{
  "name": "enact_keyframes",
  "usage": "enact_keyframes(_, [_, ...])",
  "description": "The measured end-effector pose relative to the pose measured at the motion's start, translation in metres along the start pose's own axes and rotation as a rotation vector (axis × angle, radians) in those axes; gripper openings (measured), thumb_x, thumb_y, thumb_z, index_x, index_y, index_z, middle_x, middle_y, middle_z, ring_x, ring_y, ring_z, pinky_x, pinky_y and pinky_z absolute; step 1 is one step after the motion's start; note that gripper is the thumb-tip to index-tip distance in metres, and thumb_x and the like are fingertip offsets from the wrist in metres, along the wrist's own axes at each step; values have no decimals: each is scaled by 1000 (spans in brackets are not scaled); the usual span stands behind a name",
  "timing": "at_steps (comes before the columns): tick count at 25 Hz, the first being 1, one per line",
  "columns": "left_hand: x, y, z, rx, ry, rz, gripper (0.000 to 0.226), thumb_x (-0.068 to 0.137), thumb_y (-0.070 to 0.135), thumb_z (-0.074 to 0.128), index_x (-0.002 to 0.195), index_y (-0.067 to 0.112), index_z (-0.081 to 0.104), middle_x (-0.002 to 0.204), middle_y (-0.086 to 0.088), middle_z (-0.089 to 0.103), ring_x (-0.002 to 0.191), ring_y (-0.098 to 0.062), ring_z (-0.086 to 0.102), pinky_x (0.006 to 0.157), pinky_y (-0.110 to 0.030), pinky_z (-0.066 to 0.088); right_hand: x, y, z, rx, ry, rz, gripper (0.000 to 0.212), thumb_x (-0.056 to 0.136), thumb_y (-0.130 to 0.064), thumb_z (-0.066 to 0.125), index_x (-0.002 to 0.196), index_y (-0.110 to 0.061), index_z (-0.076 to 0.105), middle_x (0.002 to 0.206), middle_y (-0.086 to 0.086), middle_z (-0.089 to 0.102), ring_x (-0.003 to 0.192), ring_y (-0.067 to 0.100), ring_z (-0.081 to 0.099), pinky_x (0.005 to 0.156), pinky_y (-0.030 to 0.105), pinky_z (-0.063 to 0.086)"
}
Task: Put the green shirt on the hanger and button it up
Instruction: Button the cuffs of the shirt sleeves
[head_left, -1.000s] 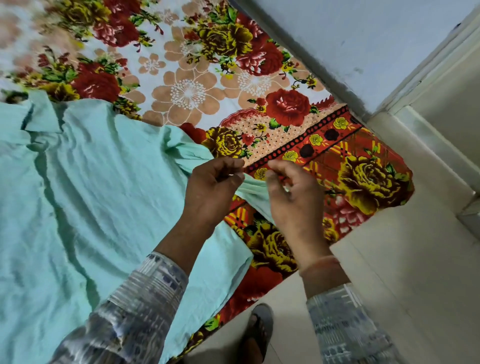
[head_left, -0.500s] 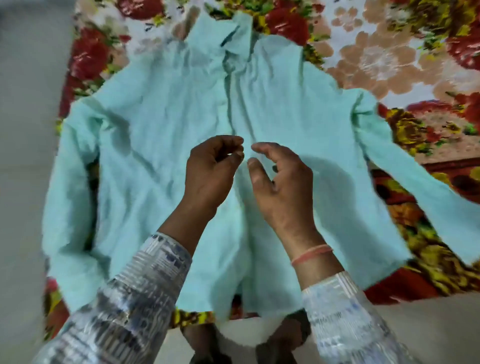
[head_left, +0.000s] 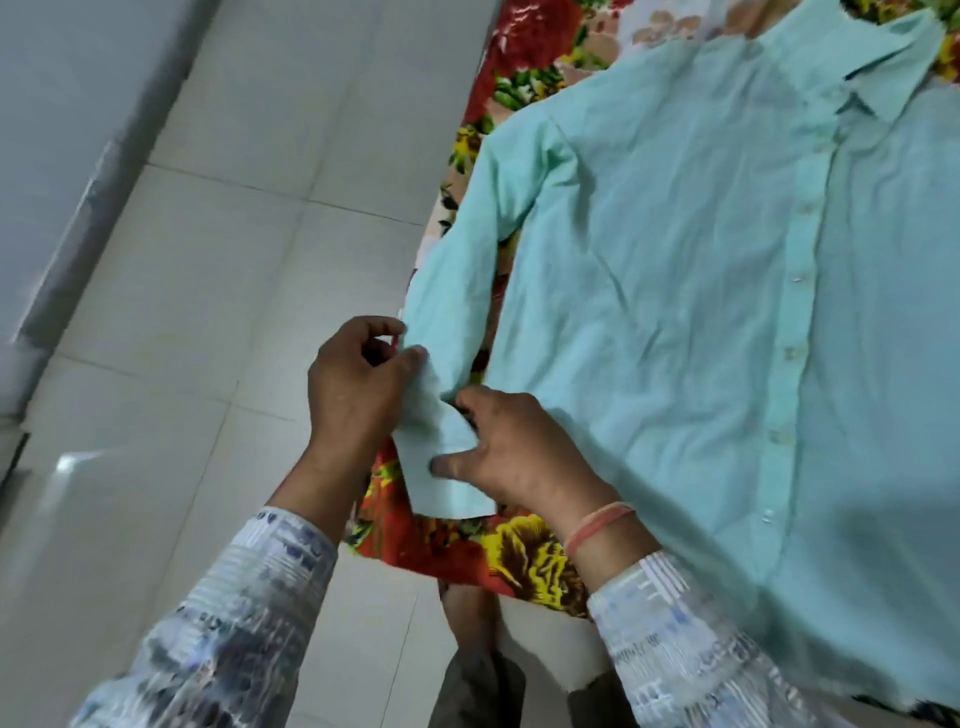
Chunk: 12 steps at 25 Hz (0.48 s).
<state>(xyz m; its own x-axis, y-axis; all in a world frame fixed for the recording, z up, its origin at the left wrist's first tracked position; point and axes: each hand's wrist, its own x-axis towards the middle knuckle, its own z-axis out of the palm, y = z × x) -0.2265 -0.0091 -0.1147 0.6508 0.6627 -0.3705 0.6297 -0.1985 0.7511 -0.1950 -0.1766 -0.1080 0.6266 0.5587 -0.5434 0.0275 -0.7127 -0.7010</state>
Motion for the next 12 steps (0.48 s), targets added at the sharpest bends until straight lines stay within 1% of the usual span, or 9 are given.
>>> enact_keyframes(1, [-2, -8, -5, -63, -8, -6, 19, 84, 26, 84, 102, 30, 79, 79, 3, 74, 72, -19, 68, 71, -45, 60, 3, -4, 7, 54, 23, 7, 48, 77, -42, 87, 121, -33, 69, 112, -7, 79, 104, 16, 74, 92, 38, 61])
enact_keyframes(2, [-5, -14, -8, -131, 3, 1, 15, 86, 28, 83, 100, 29, 79, 78, 0, 74, 70, -18, 65, 70, -45, 59, 4, -8, 9, 157, 100, 27, 38, 79, -36, 87, 113, -31, 72, 107, -5, 80, 100, 16, 75, 90, 40, 62])
enact_keyframes(4, [-13, -14, -15, -298, -30, 41, 14, 89, 33, 79, 100, 26, 80, 80, -3, 74, 72, -16, 66, 71, -41, 56, 2, -16, 3, 465, 320, 109, 29, 81, -38, 85, 104, -27, 72, 101, 2, 82, 94, 21, 78, 87, 46, 64])
enact_keyframes(5, [-19, -12, -19, -409, -133, 66, 21, 89, 37, 77, 106, 25, 80, 87, -2, 75, 80, -17, 70, 75, -41, 57, 2, -20, -1, 698, 339, 145, 28, 87, -42, 81, 108, -26, 72, 102, 7, 82, 96, 26, 80, 86, 47, 66])
enact_keyframes(7, [-34, -10, -23, -528, -376, 122, 39, 88, 37, 77, 126, 26, 75, 116, -1, 77, 111, -24, 74, 93, -41, 59, -3, -35, -11, 1207, 155, 148, 30, 106, -40, 61, 124, -17, 68, 109, 16, 82, 99, 30, 81, 79, 39, 68])
enact_keyframes(8, [-40, -12, -23, -535, -415, 131, 44, 89, 29, 80, 133, 27, 72, 128, -2, 75, 124, -26, 71, 101, -44, 59, -5, -42, -14, 1290, 107, 122, 31, 111, -34, 52, 129, -13, 66, 112, 18, 81, 101, 30, 81, 77, 34, 67])
enact_keyframes(9, [-44, -14, -21, -539, -374, 110, 44, 91, 18, 81, 134, 25, 72, 132, -5, 75, 127, -28, 70, 104, -47, 58, -5, -42, -14, 1259, 119, 85, 28, 112, -26, 50, 128, -10, 67, 112, 18, 81, 102, 29, 81, 77, 32, 66])
enact_keyframes(10, [-45, -17, -20, -573, -286, 60, 40, 94, 6, 77, 131, 20, 73, 128, -9, 77, 123, -30, 73, 102, -49, 59, -5, -42, -13, 1140, 196, 45, 22, 110, -18, 53, 121, -10, 70, 109, 15, 82, 100, 26, 81, 76, 31, 65])
enact_keyframes(12, [-46, -21, -20, -731, -156, -107, 33, 99, -5, 64, 127, 9, 75, 120, -18, 80, 114, -40, 76, 98, -54, 61, -2, -31, -10, 732, 445, -36, 18, 99, -8, 65, 104, -20, 78, 98, 2, 83, 90, 14, 79, 76, 28, 60])
